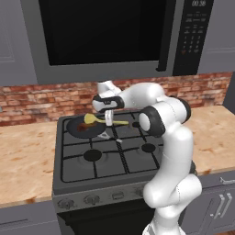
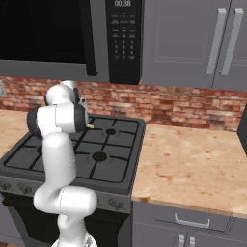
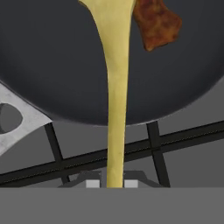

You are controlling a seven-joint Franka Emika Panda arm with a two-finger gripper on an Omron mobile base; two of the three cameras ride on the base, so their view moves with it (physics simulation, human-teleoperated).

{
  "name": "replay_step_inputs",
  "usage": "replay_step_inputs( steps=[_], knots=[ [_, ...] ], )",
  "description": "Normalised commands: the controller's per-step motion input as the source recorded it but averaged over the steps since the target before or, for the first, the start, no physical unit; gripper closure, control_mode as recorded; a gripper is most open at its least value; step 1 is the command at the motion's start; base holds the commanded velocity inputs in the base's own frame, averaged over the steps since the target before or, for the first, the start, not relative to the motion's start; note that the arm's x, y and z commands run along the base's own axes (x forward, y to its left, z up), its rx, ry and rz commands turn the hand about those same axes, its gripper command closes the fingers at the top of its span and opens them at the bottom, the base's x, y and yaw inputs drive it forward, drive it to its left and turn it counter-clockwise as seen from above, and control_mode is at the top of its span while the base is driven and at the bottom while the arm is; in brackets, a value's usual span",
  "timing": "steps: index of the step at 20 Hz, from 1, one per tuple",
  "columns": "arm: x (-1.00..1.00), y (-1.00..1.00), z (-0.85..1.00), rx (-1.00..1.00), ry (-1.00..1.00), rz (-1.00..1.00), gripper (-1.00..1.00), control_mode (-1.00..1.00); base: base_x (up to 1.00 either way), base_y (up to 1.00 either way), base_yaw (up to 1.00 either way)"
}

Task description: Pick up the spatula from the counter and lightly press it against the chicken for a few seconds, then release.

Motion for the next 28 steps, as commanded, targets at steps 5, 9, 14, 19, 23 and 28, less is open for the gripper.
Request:
replay_step_inputs(
  steps=[5, 9, 14, 19, 23, 28],
  knots=[
    [0.10, 0.08, -0.01, -0.03, 0.01, 0.01, 1.00, -1.00, 0.00, 0.00, 0.00],
    [0.10, 0.10, -0.06, -0.03, 0.02, 0.00, 1.00, -1.00, 0.00, 0.00, 0.00],
    [0.11, 0.09, -0.05, -0.03, 0.02, 0.00, 1.00, -1.00, 0.00, 0.00, 0.00],
    [0.13, 0.08, -0.01, -0.03, 0.01, 0.00, 1.00, -1.00, 0.00, 0.00, 0.00],
    [0.15, 0.09, -0.04, -0.03, 0.03, 0.00, 1.00, -1.00, 0.00, 0.00, 0.00],
    [0.05, 0.05, -0.09, -0.04, 0.03, 0.00, 1.00, -1.00, 0.00, 0.00, 0.00]
  ],
)
